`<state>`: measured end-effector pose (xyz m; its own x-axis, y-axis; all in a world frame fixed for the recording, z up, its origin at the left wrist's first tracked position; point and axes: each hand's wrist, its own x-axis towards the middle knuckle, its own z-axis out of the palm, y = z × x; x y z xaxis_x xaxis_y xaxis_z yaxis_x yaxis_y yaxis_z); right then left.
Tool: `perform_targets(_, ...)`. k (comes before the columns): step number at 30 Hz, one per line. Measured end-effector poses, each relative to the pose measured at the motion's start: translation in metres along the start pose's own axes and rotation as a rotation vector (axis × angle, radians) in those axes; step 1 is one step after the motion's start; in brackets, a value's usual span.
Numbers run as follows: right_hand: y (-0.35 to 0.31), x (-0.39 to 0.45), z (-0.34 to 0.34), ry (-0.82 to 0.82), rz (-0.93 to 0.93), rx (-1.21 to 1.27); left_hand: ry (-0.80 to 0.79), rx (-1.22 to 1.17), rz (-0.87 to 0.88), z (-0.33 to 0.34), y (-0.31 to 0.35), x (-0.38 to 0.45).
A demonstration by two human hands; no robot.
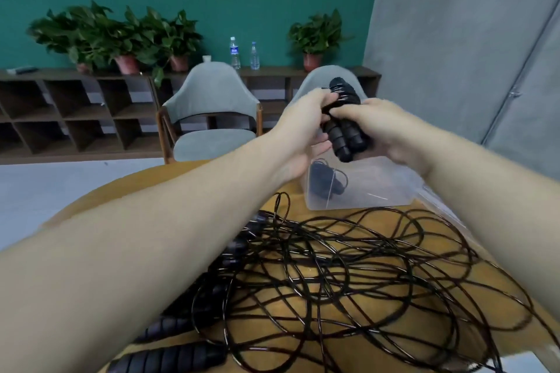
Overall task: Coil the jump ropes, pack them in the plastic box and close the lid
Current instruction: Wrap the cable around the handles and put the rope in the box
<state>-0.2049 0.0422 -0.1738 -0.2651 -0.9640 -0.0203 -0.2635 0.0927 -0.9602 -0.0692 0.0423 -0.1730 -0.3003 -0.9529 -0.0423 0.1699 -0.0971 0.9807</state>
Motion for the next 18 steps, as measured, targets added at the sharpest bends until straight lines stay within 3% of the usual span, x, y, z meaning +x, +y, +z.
perform_targets(5, -0.006, 0.048, -0.032, 0.05, 0.114, 0.022, 0.063, 0.533, 0.26, -0.012, -0.008, 0.049)
perform_targets(9, 0.013, 0.101, -0.05, 0.094, 0.213, -0.272, 0.072, 0.872, 0.282, -0.025, -0.026, 0.085)
perform_targets(14, 0.04, 0.16, -0.052, -0.101, 0.442, -0.325, -0.032, 1.115, 0.398, -0.032, -0.043, 0.125)
perform_targets(18, 0.042, 0.185, -0.042, -0.185, 0.437, -0.521, -0.132, 1.234, 0.403, -0.033, -0.049, 0.14)
